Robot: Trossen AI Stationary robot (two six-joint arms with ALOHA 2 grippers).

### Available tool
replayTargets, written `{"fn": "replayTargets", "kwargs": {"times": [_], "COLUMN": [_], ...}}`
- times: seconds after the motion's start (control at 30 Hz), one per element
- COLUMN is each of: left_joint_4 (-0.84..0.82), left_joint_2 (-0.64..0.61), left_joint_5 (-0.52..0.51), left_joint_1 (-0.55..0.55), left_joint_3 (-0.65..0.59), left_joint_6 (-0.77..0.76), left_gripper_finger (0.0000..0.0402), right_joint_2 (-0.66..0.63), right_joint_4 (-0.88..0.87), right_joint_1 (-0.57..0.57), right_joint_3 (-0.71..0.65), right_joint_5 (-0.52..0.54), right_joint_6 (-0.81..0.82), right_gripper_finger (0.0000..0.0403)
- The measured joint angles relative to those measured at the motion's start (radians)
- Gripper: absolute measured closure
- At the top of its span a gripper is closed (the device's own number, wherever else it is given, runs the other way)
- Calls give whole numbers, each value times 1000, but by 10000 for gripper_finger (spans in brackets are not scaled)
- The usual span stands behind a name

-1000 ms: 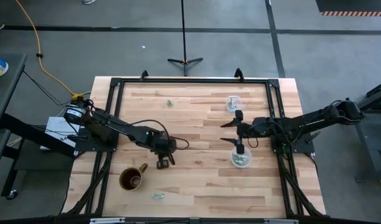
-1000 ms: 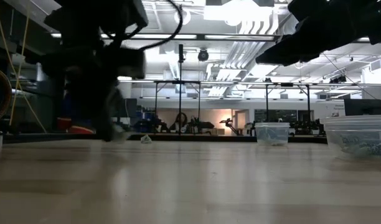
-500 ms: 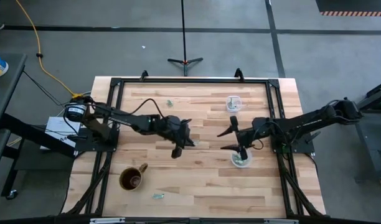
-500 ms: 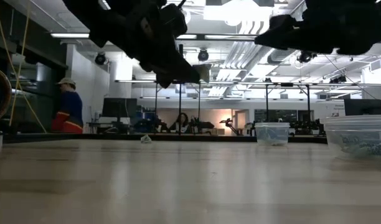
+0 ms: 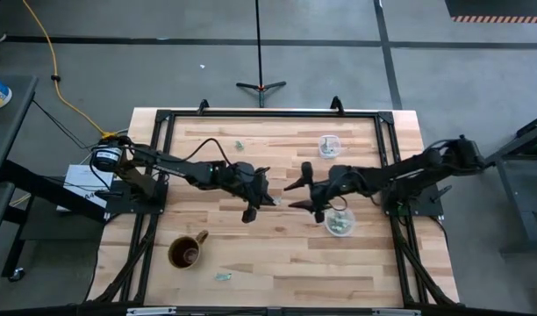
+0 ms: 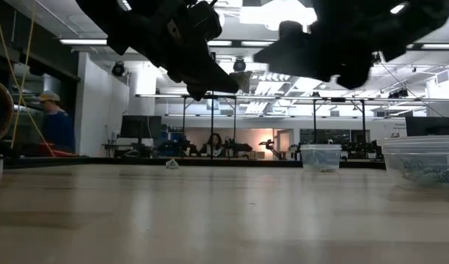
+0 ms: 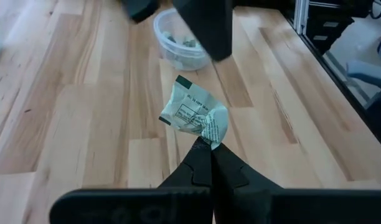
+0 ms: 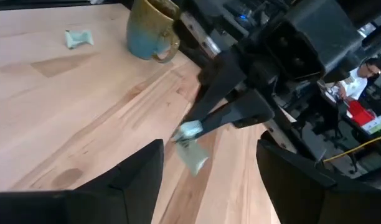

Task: Pick and place items into bin
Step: Put the green stevia packet into the bottom transparent bin

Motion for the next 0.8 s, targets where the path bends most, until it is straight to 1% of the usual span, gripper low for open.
{"fn": "replayTargets", "kwargs": {"times": [0.13, 0.3, 0.47, 0.6, 0.7, 0.8], "left_joint_4": [4, 29, 38, 82, 98, 93], "left_joint_2": [0, 0, 0, 0, 0, 0], "left_joint_5": [0, -7, -9, -9, -9, -9], "left_joint_1": [0, 0, 0, 0, 0, 0], "left_joint_3": [0, 0, 0, 0, 0, 0], "left_joint_6": [0, 2, 20, 24, 26, 31], "left_gripper_finger": [378, 379, 378, 378, 379, 377], "right_joint_2": [48, 93, 98, 98, 98, 98], "right_joint_4": [-32, -38, -23, -27, -27, -27], "right_joint_1": [-9, -9, -9, -9, -9, -9], "right_joint_3": [57, 80, 80, 80, 80, 80], "right_joint_5": [-24, -45, -45, -45, -45, -44], "right_joint_6": [0, -2, 0, 0, 0, 0], "right_gripper_finger": [156, 156, 156, 159, 179, 216]}}
